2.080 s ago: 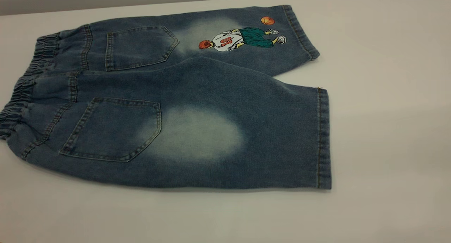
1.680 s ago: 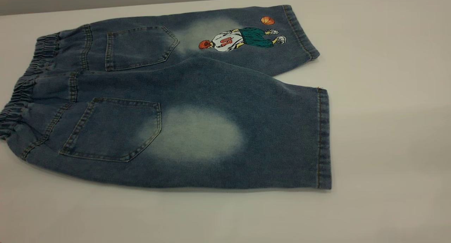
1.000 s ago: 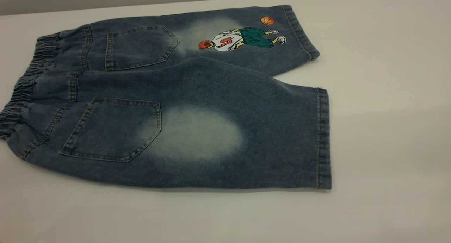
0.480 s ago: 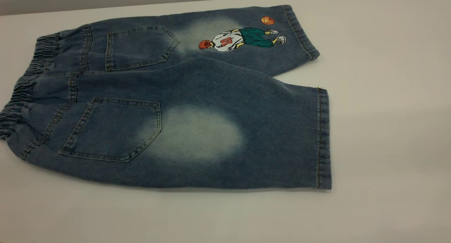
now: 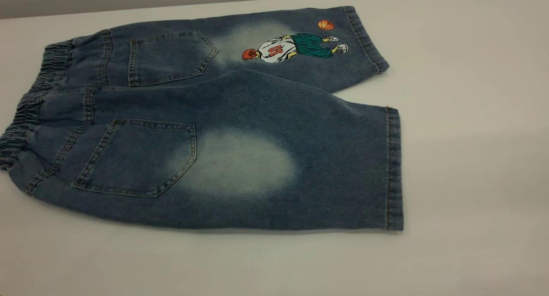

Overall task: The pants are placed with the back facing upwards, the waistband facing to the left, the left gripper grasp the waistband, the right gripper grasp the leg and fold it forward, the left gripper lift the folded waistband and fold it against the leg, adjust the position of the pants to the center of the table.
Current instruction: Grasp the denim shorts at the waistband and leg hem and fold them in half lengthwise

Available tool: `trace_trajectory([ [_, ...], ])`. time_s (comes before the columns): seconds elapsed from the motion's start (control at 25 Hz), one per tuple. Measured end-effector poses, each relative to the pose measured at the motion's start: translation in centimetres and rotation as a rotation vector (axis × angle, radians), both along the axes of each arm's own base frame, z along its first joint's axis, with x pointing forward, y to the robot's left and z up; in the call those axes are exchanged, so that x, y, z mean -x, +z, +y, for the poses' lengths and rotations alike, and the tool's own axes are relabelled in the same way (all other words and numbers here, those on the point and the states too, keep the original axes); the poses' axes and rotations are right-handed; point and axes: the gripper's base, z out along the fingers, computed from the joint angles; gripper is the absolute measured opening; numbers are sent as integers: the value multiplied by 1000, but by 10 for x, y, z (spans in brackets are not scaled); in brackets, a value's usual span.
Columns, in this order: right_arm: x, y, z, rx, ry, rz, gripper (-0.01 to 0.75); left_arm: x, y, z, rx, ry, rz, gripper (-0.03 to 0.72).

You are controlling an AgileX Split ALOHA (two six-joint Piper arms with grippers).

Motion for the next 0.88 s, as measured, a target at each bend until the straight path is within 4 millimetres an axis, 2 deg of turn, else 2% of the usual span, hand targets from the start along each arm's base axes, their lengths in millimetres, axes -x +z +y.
trace_trajectory([
  [0.16, 1, 6, 0, -56, -20, -31, 533, -4, 3, 1, 31, 33, 15, 529],
  [0.28, -1, 17, 1, -107, -41, -46, 533, -16, 12, 6, 38, 105, 31, 529],
  [0.36, -10, 25, 2, -112, -40, -25, 533, -31, 17, 7, 50, 134, 40, 529],
  [0.56, -52, 39, 11, -138, 5, 69, 533, -76, 22, 2, 124, 158, 75, 529],
  [0.72, -92, 28, 23, -167, 76, 256, 533, -121, 14, -1, 168, 177, 132, 529],
  [0.88, -126, 10, 36, -209, 163, 438, 533, -161, -3, -4, 155, 167, 187, 529],
])
